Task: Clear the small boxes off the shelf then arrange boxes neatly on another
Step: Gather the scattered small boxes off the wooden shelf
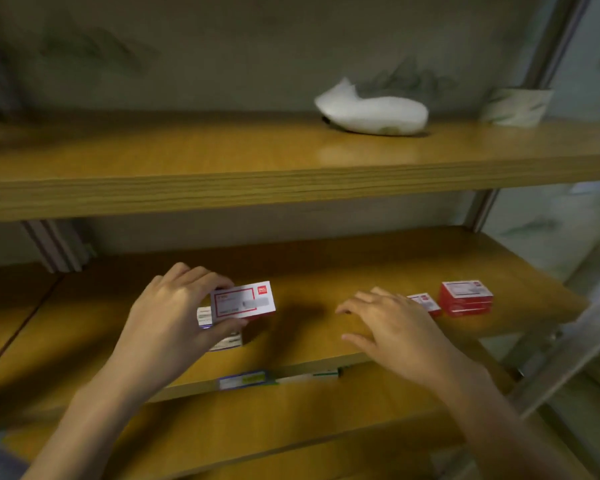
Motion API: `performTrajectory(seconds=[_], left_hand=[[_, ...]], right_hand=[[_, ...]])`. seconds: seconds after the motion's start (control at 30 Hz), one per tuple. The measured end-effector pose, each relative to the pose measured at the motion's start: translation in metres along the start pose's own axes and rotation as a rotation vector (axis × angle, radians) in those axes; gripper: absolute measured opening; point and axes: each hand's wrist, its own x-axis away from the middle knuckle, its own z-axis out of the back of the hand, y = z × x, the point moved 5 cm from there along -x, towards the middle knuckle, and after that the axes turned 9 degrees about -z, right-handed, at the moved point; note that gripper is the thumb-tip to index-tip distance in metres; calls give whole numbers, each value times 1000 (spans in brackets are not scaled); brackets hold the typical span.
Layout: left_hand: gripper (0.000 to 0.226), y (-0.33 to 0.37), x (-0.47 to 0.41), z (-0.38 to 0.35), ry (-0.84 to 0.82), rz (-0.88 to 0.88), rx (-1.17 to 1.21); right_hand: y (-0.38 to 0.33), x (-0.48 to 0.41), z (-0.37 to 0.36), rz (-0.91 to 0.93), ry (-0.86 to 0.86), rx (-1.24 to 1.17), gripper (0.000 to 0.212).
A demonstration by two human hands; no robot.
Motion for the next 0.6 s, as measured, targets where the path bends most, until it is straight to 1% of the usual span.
performTrajectory(seconds=[0.17, 0.27, 0.37, 0.5, 0.6], left_hand=[[54, 61, -41, -36, 19, -38, 43], [49, 103, -63, -62, 22, -19, 70], [49, 139, -84, -86, 30, 9, 89], [44, 169, -109, -121, 15, 61, 127], [42, 181, -125, -147, -42, 105, 170]], right_hand=[[76, 23, 11, -4, 2, 55, 38], [124, 36, 23, 11, -13, 84, 42], [165, 49, 39, 55, -23, 84, 41], [206, 61, 50, 99, -59, 69, 44], [227, 67, 53, 109, -81, 60, 47]])
